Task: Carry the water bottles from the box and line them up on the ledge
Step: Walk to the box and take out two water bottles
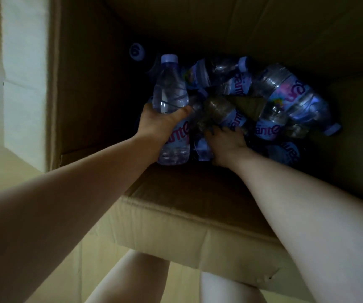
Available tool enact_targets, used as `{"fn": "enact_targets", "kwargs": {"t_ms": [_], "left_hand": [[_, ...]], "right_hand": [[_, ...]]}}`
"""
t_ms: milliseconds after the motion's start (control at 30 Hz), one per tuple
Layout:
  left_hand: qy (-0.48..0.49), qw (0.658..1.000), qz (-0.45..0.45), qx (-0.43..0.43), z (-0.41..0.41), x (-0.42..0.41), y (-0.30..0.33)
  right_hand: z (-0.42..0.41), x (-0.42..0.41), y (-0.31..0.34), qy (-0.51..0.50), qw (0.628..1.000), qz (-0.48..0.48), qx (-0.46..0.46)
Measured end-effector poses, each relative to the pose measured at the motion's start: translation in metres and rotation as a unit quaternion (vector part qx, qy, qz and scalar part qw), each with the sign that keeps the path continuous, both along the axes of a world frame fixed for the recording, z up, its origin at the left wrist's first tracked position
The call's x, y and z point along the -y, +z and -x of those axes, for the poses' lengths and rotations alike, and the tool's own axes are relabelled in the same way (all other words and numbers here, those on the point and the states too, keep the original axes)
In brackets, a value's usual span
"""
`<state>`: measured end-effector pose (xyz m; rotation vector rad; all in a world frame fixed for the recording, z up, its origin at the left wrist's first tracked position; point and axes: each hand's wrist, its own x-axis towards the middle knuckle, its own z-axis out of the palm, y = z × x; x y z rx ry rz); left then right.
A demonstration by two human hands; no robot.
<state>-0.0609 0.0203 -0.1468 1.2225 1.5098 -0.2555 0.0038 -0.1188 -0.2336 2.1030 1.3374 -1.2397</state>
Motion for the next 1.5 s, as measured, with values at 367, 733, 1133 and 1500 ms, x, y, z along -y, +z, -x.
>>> {"fn": "enact_targets", "kwargs": {"t_ms": [367,733,1133,1500], "left_hand": [[-0.071,0.994,0.073,0.047,0.019,-0.010,0.112],[0.006,0.996,-0.005,0.084,0.080,-0.030,0.216],[0.253,0.955,-0.150,0.047,0.212,-0.037,0.397],[0.423,0.859,-0.285,-0.040,0.387,-0.052,0.491]], "right_hand": [[-0.035,0.033,0.139,-0.550,0.774,0.007,-0.315],[0.008,-0.023,0.264,-0.622,0.663,-0.121,-0.399],[0.135,-0.097,0.457,-0.460,0.803,-0.239,-0.295],[0.302,-0.194,0.563,-0.229,0.875,-0.308,-0.294]]}}
